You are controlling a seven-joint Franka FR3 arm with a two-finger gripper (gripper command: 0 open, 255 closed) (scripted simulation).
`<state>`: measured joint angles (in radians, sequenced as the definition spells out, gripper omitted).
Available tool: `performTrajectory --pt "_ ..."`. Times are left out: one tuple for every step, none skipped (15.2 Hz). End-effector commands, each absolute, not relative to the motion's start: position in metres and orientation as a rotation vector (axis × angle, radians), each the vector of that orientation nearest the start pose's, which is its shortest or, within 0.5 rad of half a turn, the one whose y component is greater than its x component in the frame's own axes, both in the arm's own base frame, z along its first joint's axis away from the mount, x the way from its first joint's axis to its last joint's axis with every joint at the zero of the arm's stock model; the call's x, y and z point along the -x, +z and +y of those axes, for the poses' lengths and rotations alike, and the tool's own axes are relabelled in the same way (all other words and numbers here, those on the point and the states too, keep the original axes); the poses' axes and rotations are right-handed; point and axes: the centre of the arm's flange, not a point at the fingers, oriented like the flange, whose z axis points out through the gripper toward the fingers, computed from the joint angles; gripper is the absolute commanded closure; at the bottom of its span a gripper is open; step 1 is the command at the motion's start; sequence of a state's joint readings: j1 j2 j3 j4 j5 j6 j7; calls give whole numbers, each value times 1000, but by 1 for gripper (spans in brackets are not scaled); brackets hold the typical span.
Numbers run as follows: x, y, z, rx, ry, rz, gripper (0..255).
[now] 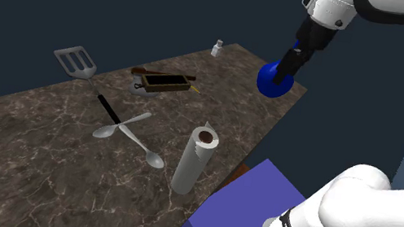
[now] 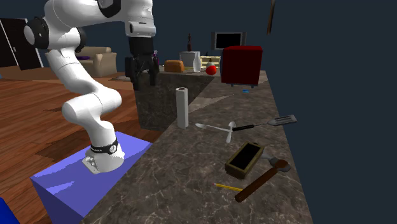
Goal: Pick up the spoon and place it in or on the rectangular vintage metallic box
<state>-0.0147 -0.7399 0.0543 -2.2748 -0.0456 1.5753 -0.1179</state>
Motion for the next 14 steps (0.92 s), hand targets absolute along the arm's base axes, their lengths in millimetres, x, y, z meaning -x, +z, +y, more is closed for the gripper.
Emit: performTrajectory --pt "-321 615 14 3217 -58 -231 0" --pt "-327 607 22 3210 -48 -234 0" --pt "-334 599 30 3203 -39 -237 0" --pt "-340 592 38 3196 -29 -240 0" --pt "-346 584 47 3190 -19 -244 0" --pt "-353 576 55 3183 -10 -247 0" --pt "-359 569 63 3176 -1 -250 0" --pt "-365 561 72 3169 9 -253 0" --pt "-371 554 81 3162 18 -256 0" --pt "-377 546 89 3155 28 -259 0" --pt "-383 539 98 3148 37 -262 0" --pt "-389 531 107 3141 46 -265 0" --pt "-394 523 115 3134 55 -268 0" --pt "-400 516 124 3127 64 -271 0"
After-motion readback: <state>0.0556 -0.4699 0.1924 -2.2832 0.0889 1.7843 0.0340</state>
